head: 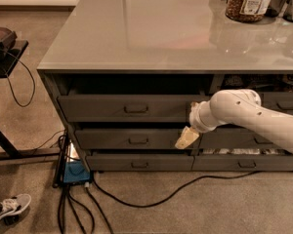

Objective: Close top drawer

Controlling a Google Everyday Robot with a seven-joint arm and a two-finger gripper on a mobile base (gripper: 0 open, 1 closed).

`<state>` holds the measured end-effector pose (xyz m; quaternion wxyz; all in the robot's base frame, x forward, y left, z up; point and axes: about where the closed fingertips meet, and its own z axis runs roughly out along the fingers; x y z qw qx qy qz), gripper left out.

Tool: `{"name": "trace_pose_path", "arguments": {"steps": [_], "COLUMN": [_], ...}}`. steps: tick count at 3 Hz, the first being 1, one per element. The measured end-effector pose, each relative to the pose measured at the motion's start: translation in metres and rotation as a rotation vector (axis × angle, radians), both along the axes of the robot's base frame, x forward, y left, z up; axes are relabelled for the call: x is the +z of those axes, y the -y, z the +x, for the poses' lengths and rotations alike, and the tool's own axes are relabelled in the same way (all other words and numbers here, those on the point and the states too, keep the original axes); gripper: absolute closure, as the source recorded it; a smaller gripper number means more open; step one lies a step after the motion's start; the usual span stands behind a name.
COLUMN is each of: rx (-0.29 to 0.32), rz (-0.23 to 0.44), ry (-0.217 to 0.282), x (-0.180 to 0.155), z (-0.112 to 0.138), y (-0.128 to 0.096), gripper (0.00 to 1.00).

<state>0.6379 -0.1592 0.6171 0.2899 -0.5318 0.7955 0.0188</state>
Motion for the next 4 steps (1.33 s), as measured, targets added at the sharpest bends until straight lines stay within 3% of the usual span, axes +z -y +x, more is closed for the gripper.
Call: {"name": "trace_pose_path", "arguments": {"steps": [4], "rx": [-0.026], "rz": [0.009], "ry": [0.041], "x": [0.0], "z": [0.019], "y": [0.005], "gripper": [0.0]}}
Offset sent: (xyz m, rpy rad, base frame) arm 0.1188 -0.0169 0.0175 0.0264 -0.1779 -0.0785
